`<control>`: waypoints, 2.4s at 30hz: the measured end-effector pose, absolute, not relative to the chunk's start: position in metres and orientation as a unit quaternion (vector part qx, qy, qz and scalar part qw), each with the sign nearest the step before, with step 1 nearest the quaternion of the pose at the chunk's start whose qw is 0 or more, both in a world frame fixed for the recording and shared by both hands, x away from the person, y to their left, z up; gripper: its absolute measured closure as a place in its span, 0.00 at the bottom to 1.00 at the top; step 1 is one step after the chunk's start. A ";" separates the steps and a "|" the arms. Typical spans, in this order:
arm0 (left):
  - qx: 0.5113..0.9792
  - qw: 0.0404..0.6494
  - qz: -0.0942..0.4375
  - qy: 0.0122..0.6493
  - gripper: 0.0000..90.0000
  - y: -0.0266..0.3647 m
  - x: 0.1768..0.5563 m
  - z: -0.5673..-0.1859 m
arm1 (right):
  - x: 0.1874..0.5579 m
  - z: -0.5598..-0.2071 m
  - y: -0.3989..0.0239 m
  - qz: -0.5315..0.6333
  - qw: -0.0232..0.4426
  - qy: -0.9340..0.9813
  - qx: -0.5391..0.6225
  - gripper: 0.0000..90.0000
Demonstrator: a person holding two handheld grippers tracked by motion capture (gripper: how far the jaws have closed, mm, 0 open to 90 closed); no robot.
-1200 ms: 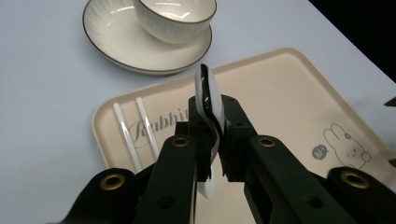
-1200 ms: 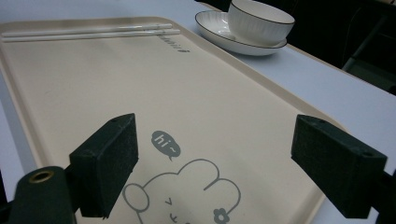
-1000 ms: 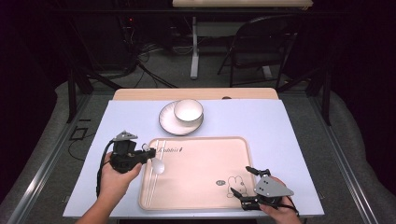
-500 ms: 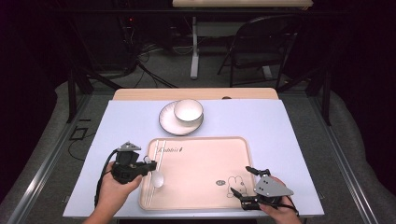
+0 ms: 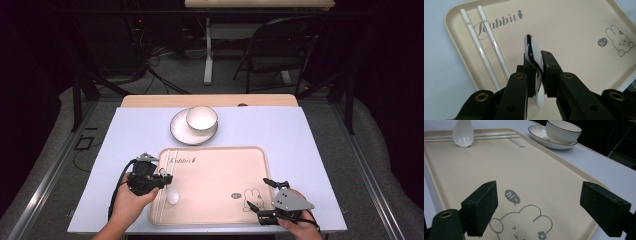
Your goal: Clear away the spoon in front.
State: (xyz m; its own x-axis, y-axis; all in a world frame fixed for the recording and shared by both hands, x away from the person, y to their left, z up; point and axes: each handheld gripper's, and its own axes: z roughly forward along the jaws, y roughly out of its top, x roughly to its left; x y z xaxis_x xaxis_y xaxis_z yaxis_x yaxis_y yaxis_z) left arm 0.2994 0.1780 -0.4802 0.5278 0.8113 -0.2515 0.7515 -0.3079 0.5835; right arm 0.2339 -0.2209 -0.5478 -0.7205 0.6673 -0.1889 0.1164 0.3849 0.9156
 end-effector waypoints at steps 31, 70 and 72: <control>0.768 0.333 0.047 0.545 0.81 0.159 0.359 -0.534 | 0.234 -0.548 -0.221 0.496 0.278 0.785 0.247 0.16; 0.773 0.345 0.081 0.526 0.47 0.155 0.358 -0.537 | 0.233 -0.547 -0.221 0.497 0.279 0.784 0.246 0.16; 0.774 0.348 0.084 0.522 0.44 0.154 0.357 -0.537 | 0.233 -0.547 -0.221 0.496 0.279 0.784 0.246 0.16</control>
State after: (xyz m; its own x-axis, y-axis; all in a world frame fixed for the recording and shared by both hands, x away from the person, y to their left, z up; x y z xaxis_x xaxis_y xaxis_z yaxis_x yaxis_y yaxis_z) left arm 0.3568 0.1542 -0.5368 0.4404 0.8670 -0.2332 0.7502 -0.2127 0.6261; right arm 0.2334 -0.2212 -0.5473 -0.7233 0.6630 -0.1931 0.1092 0.3860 0.9160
